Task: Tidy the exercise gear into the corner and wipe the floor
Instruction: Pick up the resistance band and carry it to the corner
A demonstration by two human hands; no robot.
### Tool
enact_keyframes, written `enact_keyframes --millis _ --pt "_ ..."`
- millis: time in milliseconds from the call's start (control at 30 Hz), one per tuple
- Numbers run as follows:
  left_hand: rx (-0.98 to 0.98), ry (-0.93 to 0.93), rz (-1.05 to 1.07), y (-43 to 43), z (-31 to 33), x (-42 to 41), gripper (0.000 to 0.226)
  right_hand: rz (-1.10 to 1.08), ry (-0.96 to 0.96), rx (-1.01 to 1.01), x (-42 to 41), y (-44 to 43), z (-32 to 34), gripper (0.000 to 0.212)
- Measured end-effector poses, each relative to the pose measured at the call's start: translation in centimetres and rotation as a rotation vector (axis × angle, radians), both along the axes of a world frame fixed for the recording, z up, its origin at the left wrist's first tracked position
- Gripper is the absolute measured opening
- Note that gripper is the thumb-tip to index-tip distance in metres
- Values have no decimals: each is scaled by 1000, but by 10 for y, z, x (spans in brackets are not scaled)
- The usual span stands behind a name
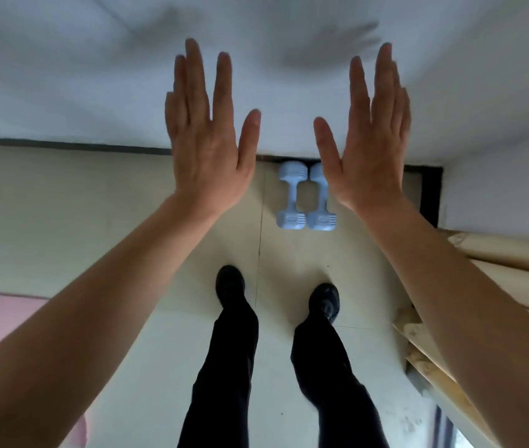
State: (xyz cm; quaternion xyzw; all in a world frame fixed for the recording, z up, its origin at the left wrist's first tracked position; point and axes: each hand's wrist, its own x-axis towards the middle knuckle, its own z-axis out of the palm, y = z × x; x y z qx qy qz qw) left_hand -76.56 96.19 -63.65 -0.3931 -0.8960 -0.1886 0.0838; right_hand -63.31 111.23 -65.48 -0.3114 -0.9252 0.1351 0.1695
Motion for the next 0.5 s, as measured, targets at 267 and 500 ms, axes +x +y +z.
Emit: enact_keyframes --millis 267,500 --pt "141 244 247 -80 319 -2 61 201 356 173 -37 -44 289 65" --pt "107 278 527 -218 412 75 64 583 381 198 -51 -124 398 70"
